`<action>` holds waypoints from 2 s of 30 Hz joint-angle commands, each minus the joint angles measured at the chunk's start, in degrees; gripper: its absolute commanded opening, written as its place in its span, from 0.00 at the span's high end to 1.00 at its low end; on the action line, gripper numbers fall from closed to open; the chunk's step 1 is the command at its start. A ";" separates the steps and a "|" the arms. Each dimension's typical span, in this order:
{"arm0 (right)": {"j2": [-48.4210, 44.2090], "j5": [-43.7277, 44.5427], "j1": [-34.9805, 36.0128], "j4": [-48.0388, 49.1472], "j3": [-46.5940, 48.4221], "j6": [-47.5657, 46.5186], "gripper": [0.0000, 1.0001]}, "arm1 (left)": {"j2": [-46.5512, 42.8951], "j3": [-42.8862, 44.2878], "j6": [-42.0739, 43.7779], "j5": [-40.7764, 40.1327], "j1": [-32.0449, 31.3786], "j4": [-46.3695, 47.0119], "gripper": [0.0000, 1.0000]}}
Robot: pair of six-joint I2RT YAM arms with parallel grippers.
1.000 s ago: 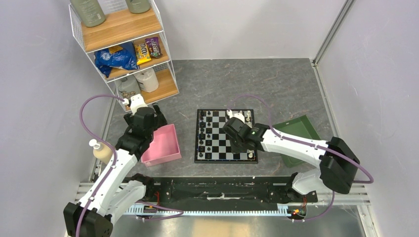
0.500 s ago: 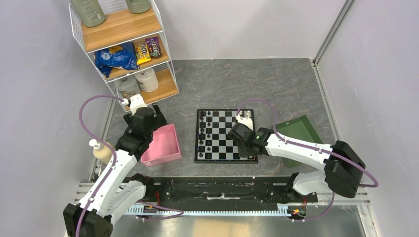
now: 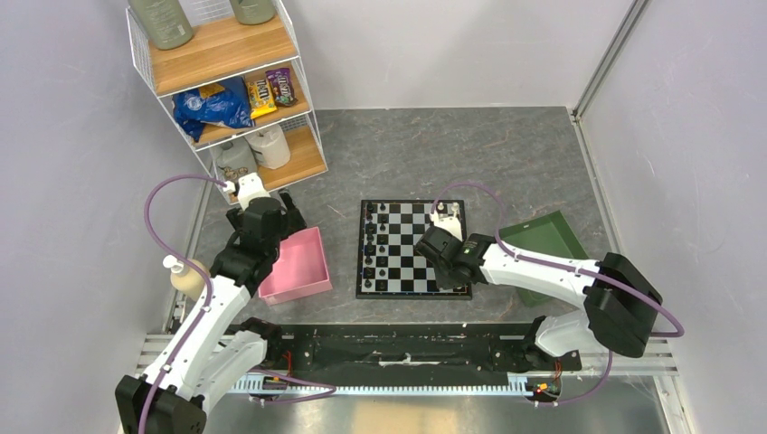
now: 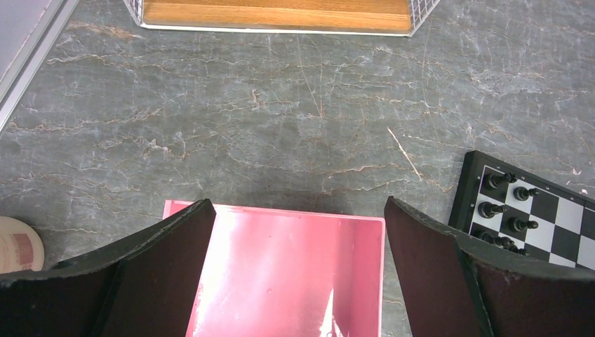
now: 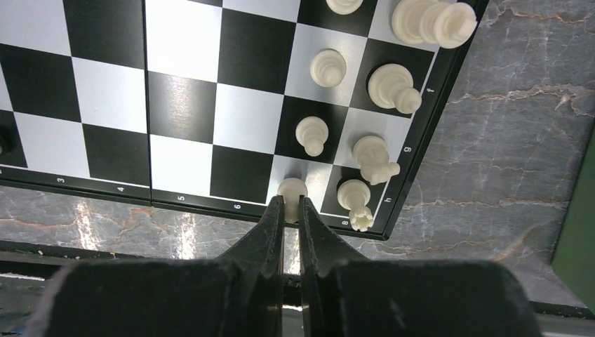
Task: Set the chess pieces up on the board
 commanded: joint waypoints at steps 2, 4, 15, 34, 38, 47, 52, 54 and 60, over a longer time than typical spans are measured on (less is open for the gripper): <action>0.63 1.80 0.06 0.75 -0.28 0.97 0.87 | -0.64 -0.22 0.31 -0.57 0.40 1.02 0.00; 0.68 1.93 0.06 0.74 -0.44 0.98 0.86 | -0.51 -0.31 0.31 -0.60 0.38 1.02 0.00; 0.29 1.66 0.06 0.77 -0.49 0.68 0.76 | -0.34 -0.39 0.29 -0.60 0.38 1.02 0.00; -10.00 14.82 -0.64 -3.43 6.51 -4.30 0.38 | 1.04 0.51 0.97 -0.87 0.38 3.26 0.00; -9.58 18.45 -6.36 -3.43 8.05 -6.42 0.19 | 1.88 1.72 -0.05 0.39 0.41 5.12 0.00; -14.77 4.67 -30.88 -0.43 9.93 -8.31 0.03 | 8.80 10.85 1.80 1.51 0.40 4.77 0.00; -15.77 -0.75 -43.58 0.57 9.72 -7.68 0.03 | 14.05 15.97 2.92 1.27 0.38 4.71 0.00; -15.37 2.39 -45.64 0.69 9.69 -7.94 0.03 | 16.02 17.60 3.53 1.32 0.39 4.64 0.00; -13.21 10.04 -46.75 2.70 8.59 -10.65 0.03 | 17.25 18.64 1.88 0.85 0.42 4.76 0.00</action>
